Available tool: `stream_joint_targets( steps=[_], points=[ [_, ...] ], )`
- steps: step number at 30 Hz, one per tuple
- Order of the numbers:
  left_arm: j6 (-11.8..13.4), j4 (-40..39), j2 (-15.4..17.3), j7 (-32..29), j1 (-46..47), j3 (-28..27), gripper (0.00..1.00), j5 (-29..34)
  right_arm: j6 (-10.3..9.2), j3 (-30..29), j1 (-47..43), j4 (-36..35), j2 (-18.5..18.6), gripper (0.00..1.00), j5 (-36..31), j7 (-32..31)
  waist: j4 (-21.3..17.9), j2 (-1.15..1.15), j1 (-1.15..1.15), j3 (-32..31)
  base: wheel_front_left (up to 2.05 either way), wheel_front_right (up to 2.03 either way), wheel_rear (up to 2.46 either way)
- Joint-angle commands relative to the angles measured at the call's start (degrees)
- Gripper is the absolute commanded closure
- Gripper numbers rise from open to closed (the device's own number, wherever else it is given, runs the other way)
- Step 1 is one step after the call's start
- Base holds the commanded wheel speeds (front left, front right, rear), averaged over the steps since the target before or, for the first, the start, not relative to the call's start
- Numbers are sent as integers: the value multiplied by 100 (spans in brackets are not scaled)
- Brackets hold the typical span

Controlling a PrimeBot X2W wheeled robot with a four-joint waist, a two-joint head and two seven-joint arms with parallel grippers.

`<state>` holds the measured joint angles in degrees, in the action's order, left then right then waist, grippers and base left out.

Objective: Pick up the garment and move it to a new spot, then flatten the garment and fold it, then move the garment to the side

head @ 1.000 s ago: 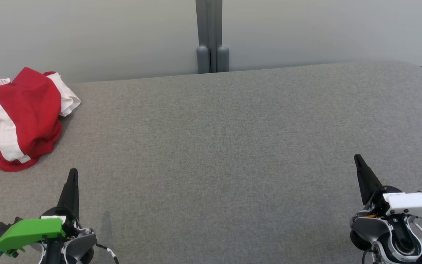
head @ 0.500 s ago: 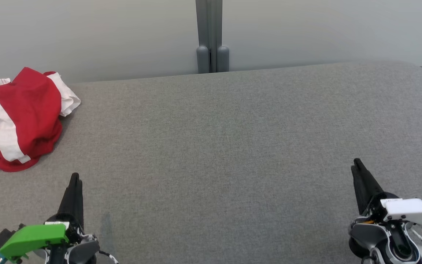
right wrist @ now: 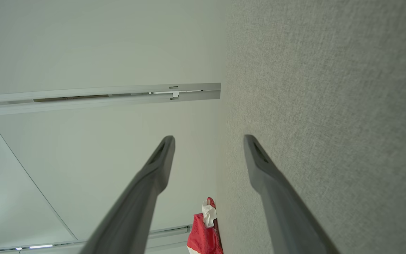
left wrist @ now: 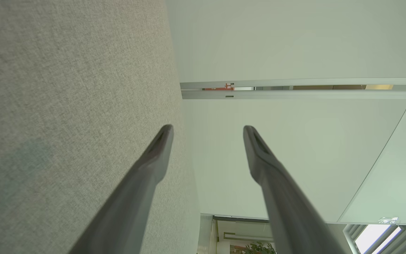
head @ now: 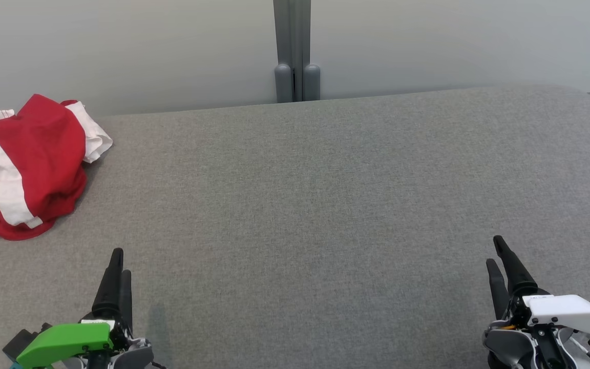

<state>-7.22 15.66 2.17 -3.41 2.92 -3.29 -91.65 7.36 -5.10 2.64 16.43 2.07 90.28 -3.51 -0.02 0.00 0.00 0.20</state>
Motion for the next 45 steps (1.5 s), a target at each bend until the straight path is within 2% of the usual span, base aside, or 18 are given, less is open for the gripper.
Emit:
stream_joint_targets(
  steps=[1,10,25,33,45],
  points=[
    [-2,-127,26,68,13,43,0,120,11,11,50,-130,30,0,-131,77,0,0,0,1,0,0,0],
    [114,-309,34,288,19,106,0,683,12,-28,-2,-314,38,0,-804,299,3,0,0,7,0,0,0],
    [508,-728,46,625,-2,460,0,2210,14,76,-100,-735,52,0,-2488,636,10,0,0,33,0,0,0],
    [586,-784,52,781,16,658,0,3168,15,193,-143,-1026,56,0,-3846,793,18,0,0,52,0,0,0],
    [679,-785,59,993,-40,860,0,4405,16,331,-220,-1079,64,0,-5037,1005,32,0,0,62,0,0,0]
  ],
)
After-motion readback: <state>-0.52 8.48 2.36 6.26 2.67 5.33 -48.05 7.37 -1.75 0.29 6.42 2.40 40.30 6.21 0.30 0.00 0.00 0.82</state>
